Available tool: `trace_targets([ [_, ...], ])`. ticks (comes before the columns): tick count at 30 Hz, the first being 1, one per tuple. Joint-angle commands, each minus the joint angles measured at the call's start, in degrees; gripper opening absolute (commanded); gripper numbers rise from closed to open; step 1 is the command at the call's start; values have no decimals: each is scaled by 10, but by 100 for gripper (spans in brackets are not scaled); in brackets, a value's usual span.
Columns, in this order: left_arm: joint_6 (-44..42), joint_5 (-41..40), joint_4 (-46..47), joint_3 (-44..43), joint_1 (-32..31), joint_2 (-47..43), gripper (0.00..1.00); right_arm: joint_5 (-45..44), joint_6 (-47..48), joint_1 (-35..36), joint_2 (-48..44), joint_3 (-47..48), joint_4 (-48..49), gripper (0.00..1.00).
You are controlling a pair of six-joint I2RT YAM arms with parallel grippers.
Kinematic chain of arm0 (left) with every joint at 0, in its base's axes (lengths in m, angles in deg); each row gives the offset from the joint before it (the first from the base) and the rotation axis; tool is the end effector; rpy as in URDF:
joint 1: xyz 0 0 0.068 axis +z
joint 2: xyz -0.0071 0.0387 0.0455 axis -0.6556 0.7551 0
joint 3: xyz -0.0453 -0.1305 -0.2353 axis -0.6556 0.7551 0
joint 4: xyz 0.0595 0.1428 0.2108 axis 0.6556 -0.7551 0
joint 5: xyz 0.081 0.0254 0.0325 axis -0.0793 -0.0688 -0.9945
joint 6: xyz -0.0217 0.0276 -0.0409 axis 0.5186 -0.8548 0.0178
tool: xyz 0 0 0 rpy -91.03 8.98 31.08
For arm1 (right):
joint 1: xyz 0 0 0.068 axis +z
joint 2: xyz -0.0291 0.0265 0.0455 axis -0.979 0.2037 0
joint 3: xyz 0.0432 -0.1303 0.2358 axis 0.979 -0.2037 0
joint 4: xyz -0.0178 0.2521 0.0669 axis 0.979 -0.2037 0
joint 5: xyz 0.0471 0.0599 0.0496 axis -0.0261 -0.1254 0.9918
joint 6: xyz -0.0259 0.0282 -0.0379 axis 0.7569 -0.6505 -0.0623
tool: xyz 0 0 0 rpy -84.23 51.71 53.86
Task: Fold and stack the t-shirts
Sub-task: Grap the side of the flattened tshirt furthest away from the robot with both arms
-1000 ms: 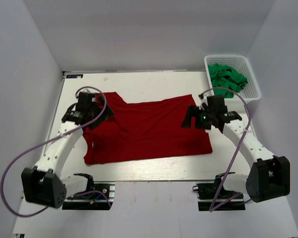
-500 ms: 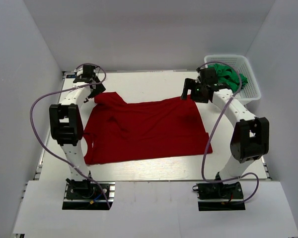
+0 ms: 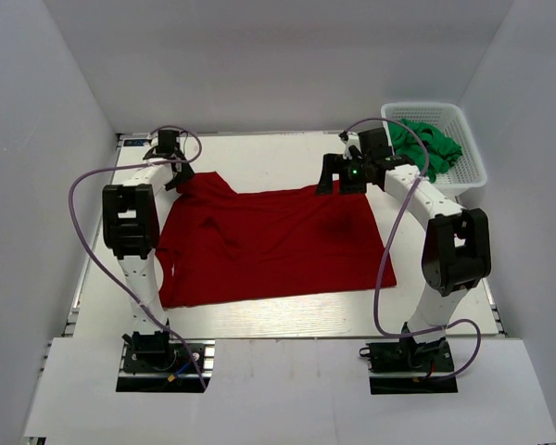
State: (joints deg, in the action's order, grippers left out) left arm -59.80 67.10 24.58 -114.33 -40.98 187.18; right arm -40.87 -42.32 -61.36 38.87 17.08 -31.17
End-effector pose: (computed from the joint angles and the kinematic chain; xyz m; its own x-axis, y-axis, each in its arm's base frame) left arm 0.4739 0.0079 0.1736 -0.6622 -0.4443 -0.6034 -0.4883 0.8667 -0.1023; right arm 0.3805 0.1282 0.2667 -0.7644 -0.0513 -0.6427 -0.3676 0.8536 0.3691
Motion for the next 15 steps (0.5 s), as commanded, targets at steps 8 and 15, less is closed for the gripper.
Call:
trace_targets([
  [8, -52, -23, 45, -22, 5, 39, 46, 23, 5, -6, 11, 9, 16, 90],
  [15, -76, 41, 51, -68, 5, 93, 55, 12, 4, -5, 10, 2, 15, 90],
])
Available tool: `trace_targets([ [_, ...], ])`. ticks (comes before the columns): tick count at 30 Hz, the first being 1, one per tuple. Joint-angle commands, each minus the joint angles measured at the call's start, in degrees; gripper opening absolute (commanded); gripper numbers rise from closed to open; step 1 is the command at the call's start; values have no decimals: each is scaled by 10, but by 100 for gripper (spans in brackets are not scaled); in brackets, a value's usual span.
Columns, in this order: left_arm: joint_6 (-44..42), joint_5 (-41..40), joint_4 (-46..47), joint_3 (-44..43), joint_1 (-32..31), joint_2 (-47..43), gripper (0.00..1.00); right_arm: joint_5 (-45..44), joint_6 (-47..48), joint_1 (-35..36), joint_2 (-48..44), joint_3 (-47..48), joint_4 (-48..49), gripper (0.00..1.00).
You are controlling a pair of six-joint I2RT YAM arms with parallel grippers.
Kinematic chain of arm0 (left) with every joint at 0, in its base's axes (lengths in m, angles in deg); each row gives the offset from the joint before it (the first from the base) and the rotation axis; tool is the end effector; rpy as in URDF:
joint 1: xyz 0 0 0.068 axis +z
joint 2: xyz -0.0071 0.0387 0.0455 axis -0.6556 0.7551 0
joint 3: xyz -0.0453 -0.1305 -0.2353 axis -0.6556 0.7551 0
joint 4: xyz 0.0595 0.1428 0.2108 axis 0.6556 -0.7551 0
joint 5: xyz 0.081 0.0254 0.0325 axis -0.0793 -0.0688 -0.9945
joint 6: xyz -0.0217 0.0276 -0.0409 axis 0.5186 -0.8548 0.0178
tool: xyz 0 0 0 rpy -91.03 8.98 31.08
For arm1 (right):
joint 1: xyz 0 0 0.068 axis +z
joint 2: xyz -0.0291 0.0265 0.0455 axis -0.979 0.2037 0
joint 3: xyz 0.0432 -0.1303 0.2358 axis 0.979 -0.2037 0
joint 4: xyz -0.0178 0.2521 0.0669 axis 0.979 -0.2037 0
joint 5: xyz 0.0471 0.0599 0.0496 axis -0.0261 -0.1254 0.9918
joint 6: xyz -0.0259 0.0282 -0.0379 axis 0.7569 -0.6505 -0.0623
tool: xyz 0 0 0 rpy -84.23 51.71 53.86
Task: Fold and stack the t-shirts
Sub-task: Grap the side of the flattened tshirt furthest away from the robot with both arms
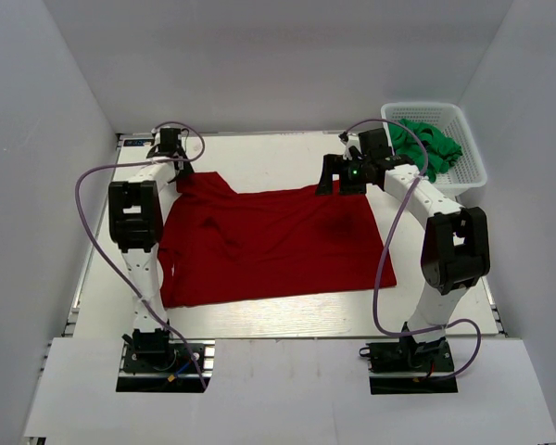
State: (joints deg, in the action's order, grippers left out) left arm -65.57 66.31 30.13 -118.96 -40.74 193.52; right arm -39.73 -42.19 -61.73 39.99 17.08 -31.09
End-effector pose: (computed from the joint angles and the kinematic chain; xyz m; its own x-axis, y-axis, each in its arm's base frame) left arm 0.5006 0.0105 0.1532 -0.6608 -0.3566 -0.6604 -0.4273 0.9022 -0.0595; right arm 0.3839 0.1272 0.2595 -0.7769 -0.0534 -0.6274 -0.3675 0.8476 0.3828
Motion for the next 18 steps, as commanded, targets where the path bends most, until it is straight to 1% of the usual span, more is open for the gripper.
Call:
trace_targets([
  [1, -24, 63, -5, -48, 3, 41, 53, -2, -1, -3, -2, 2, 14, 90],
  [2, -24, 86, -12, -61, 3, 52, 50, -6, 0, -2, -2, 4, 13, 90],
  [3, -24, 96, -21, -84, 3, 74, 36, -9, -2, -3, -2, 4, 12, 90],
  [4, -24, 105, -21, -95, 3, 84, 26, -11, -1, -3, -3, 3, 13, 90],
  [6, -18, 118, -32, -119, 3, 106, 2, -12, 1, -2, -1, 6, 10, 90],
  [7, -18, 123, -32, -119, 3, 111, 0, -13, 0, -3, -1, 7, 12, 90],
  [9, -18, 123, -32, -126, 3, 111, 0, -20, 4, -3, -1, 8, 7, 90],
  [10, -18, 123, -26, -114, 3, 104, 0, -21, 5, -3, 0, 8, 6, 90],
  [14, -24, 129, 29, -68, 3, 76, 0, -28, 9, -4, 2, 8, 5, 90],
  [15, -24, 134, 41, -68, 3, 76, 0, -30, 9, -3, 4, 8, 6, 90],
  [17, -24, 156, 73, -60, 3, 70, 0, -46, 9, -3, 14, 18, 8, 90],
  [18, -24, 162, 79, -60, 3, 64, 0, -82, 2, -4, 19, 23, 14, 90],
])
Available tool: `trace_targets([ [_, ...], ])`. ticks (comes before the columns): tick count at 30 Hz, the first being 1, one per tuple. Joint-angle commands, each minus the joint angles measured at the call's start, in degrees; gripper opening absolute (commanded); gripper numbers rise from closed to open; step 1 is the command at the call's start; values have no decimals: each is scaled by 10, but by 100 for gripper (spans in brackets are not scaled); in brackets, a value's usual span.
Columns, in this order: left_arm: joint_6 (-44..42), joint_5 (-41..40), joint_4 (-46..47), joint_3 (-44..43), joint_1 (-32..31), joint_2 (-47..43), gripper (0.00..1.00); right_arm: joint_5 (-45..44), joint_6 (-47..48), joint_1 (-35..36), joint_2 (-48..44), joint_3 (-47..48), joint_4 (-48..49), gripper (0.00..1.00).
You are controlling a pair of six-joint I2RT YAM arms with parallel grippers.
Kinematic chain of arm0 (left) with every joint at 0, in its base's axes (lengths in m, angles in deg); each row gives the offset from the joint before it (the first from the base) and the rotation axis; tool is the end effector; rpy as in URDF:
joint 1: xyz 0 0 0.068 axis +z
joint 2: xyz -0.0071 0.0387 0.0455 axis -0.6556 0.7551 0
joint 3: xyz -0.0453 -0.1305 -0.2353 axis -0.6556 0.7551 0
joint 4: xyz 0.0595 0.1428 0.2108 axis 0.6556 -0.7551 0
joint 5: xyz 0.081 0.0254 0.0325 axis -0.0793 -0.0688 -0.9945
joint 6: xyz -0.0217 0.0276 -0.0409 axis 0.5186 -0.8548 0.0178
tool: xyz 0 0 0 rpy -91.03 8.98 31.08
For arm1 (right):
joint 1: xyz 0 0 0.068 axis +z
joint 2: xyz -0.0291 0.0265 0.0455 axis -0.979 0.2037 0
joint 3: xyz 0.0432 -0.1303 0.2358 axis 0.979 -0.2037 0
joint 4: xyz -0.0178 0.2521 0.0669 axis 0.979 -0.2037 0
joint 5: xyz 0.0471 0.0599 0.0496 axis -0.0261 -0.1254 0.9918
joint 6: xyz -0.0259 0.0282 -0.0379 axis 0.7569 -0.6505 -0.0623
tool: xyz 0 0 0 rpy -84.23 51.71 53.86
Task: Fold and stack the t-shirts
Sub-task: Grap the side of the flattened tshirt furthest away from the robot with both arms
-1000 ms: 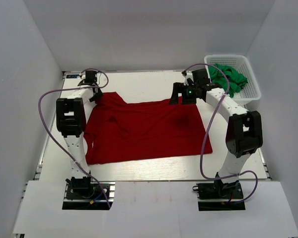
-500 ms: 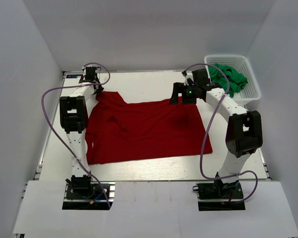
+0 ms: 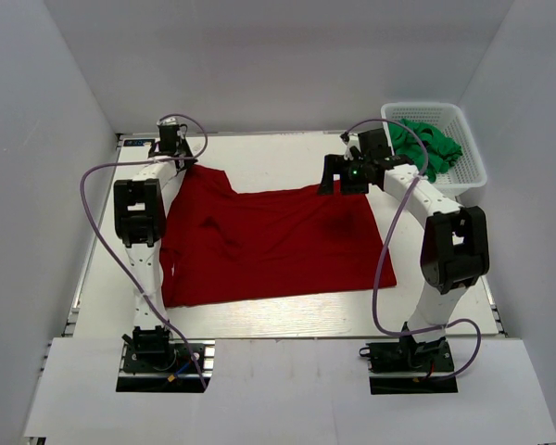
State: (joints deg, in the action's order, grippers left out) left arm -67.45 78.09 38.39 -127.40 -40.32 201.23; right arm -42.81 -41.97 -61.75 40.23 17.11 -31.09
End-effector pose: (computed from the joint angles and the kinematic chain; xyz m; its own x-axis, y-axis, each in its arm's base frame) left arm 0.5399 0.0074 0.1426 -0.6111 -0.3406 -0.7145 -0.2580 0.9391 -0.2270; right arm 0.3855 0.1256 0.2576 -0.7727 -0.0523 -0.6327 -0.3412 0.8746 0.3444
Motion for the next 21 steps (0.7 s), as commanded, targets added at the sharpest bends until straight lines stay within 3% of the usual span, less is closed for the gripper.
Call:
trace_targets([
  [1, -5, 44, -3, 25, -1, -14, 0, -68, 0, -4, 20, 35, 14, 90],
  [8, -5, 37, 26, 70, -1, -55, 0, -244, -60, -9, 108, 119, 14, 90],
  [17, 0, 42, 37, 83, -1, -72, 0, -362, -79, -6, 254, 266, -14, 90],
  [21, 0, 37, 31, 83, -1, -72, 0, -375, -99, -8, 274, 274, -15, 84],
])
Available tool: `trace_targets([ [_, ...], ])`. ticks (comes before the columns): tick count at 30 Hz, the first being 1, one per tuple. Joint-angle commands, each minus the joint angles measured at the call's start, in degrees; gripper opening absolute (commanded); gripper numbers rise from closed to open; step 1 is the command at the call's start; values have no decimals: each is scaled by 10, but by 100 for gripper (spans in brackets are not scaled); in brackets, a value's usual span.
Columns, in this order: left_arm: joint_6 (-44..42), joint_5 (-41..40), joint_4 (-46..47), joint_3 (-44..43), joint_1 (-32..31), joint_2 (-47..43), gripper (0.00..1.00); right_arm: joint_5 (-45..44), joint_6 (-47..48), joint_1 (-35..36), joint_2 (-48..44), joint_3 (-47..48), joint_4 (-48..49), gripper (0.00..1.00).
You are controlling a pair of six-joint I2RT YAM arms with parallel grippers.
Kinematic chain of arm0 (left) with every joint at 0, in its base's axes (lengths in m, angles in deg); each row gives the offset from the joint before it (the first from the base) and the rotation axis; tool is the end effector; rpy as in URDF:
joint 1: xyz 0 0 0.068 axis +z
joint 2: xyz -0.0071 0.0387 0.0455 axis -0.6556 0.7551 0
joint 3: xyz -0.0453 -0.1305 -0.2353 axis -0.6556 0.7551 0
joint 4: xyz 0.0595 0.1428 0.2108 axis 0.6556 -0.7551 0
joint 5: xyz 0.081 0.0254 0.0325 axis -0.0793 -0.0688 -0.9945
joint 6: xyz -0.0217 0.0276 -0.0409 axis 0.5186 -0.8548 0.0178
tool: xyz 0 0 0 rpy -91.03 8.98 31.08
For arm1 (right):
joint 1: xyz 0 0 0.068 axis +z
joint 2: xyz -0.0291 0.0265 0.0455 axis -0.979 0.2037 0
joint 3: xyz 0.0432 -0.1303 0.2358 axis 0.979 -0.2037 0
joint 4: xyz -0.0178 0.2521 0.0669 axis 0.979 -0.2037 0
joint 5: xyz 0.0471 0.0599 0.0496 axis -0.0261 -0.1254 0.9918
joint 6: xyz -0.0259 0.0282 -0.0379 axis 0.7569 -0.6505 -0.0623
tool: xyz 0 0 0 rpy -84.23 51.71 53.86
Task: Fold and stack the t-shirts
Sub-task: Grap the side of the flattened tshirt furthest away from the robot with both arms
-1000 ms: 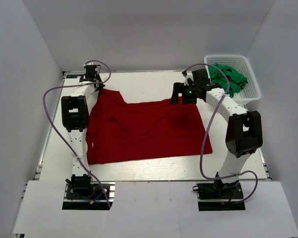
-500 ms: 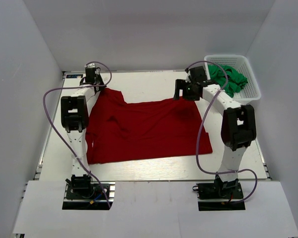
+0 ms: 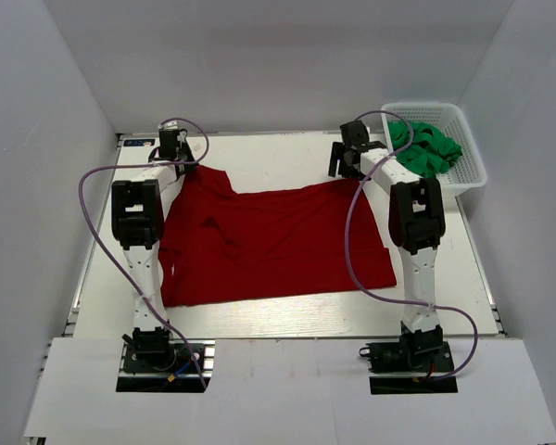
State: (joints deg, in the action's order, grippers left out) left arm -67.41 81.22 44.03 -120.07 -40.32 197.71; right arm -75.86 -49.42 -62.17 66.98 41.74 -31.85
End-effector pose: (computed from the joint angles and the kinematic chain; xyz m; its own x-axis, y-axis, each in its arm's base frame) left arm 0.5256 0.0053 0.1411 -0.6019 -0.3413 -0.7220 -0.2114 0.9399 -0.2681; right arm 0.4918 0.1321 0.1891 -0.7310 0.0951 -0.6757 0.1211 0.9926 0.0087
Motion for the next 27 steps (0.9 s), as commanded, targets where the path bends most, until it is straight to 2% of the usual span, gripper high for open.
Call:
trace_targets([
  [1, 0, 6, -25, 9, -1, -42, 0, -49, -30, -3, 8, 27, -14, 84],
  [5, 0, 6, -25, 15, -1, -42, 0, -83, -43, -3, 12, 16, -11, 82],
  [7, 0, 6, -25, 15, -1, -47, 0, -83, -38, -5, 18, 11, -9, 74],
  [11, 0, 13, -10, 15, -1, -47, 0, -76, -22, -5, 29, 14, 16, 52],
  [12, 0, 13, -3, 15, -1, -52, 0, -74, -21, -5, 33, 18, 18, 39],
  [14, 0, 20, -3, 15, -1, -52, 0, -73, -18, -4, 33, 22, 19, 33],
  [17, 0, 20, -3, 3, -1, -52, 0, -71, -18, -8, 27, 24, 22, 18],
  [18, 0, 20, 4, 3, -1, -52, 0, -73, -16, -6, 26, 19, 24, 0],
  [24, -6, 39, 10, 3, -1, -86, 0, -83, 6, -7, 14, 27, 30, 0],
  [27, -12, 51, 27, 34, -1, -131, 0, -80, 18, -9, -13, 21, 36, 0],
])
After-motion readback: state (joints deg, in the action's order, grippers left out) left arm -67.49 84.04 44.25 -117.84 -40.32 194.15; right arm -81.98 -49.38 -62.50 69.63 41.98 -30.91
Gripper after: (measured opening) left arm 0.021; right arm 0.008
